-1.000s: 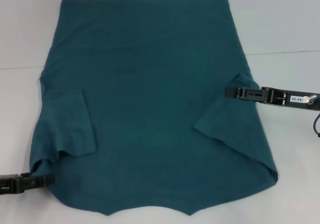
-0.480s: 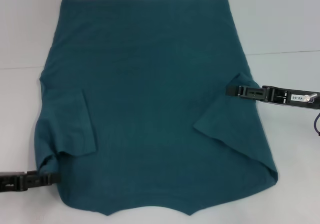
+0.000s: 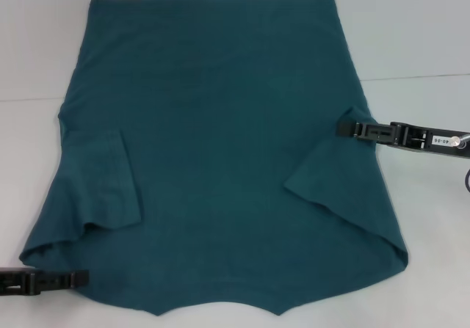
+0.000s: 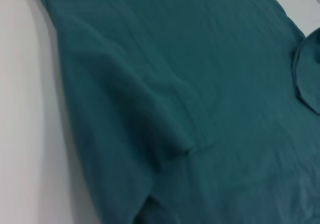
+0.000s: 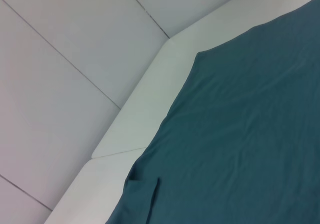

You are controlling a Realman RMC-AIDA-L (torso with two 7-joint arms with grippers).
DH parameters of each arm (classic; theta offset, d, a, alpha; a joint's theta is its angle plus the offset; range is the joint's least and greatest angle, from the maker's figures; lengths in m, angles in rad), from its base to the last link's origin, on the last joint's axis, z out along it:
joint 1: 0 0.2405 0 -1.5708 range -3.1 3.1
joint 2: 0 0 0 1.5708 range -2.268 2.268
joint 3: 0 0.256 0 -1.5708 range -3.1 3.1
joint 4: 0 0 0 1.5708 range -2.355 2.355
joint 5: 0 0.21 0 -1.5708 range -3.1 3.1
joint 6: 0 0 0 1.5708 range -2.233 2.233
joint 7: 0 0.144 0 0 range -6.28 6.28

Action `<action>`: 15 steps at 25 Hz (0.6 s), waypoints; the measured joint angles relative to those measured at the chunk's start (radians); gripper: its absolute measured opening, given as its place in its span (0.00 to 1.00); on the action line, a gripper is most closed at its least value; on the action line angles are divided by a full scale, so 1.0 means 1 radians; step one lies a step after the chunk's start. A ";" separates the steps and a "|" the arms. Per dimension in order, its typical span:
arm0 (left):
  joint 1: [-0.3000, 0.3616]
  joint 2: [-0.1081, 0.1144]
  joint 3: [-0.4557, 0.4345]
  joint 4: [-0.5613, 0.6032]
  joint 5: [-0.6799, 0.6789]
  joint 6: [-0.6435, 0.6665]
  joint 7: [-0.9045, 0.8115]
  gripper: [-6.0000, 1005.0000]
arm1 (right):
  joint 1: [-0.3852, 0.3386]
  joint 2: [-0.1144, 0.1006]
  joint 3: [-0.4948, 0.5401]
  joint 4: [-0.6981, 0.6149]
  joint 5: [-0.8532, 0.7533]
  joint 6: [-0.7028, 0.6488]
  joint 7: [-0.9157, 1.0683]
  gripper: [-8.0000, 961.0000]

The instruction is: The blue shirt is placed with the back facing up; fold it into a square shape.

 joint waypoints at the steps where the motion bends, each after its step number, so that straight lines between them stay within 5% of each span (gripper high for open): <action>1: -0.001 0.000 0.000 -0.002 0.000 0.006 0.000 0.88 | -0.001 0.000 0.002 0.000 0.000 -0.002 0.000 0.94; 15: -0.015 0.004 0.026 -0.009 0.008 -0.046 -0.015 0.88 | -0.003 -0.002 0.007 0.000 0.000 -0.005 0.018 0.94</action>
